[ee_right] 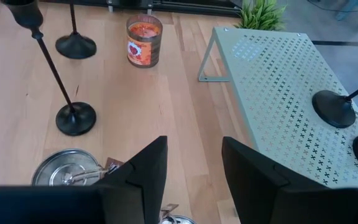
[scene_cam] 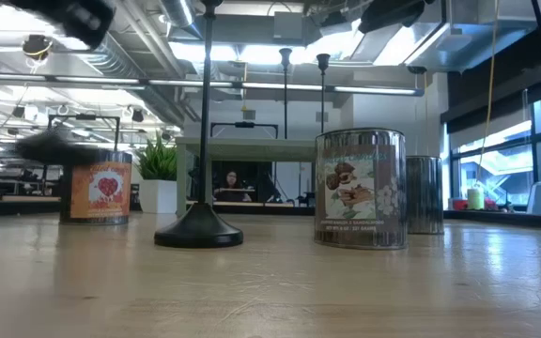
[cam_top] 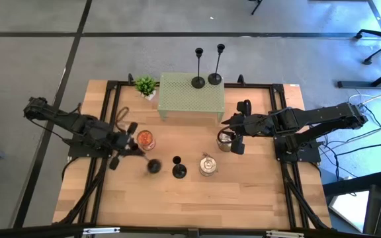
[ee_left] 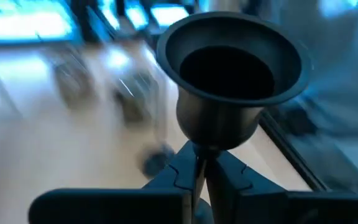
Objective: Pick & Place candle stick holders
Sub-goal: Put the black candle holder on the shelf aligned with the other black candle holders
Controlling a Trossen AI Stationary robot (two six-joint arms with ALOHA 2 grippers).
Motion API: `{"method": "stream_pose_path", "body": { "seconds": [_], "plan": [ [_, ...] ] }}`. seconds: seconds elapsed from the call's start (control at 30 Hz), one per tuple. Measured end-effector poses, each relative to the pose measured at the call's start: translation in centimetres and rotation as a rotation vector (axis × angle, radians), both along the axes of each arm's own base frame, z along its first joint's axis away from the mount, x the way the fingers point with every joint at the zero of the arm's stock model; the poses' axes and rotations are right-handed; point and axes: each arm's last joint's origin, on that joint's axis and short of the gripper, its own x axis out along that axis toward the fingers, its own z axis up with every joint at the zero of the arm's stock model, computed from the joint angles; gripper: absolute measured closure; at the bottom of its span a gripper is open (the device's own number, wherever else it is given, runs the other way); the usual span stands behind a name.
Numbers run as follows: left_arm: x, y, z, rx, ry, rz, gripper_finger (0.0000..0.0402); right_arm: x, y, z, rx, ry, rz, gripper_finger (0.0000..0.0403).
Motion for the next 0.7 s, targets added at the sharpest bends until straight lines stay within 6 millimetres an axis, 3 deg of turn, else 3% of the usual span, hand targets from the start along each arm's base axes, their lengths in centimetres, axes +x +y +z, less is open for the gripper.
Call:
{"method": "stream_pose_path", "body": {
  "seconds": [0.23, 0.5, 0.7],
  "plan": [
    [1.7, 0.1, 3.6, 0.072, -0.259, 0.208, 0.0387, 0.2, 0.0, 0.3, 0.008, -0.041, -0.001, 0.0245],
    [5.0, 0.9, 9.1, 0.282, -0.296, 0.581, 0.0387, 0.4, 0.1, 0.6, 0.015, -0.076, -0.001, 0.0245],
    [8.9, 3.6, 12.6, 0.211, -0.295, 0.827, 0.0387, 0.5, 0.1, 0.6, 0.019, -0.082, -0.003, 0.0245]
  ]
}}
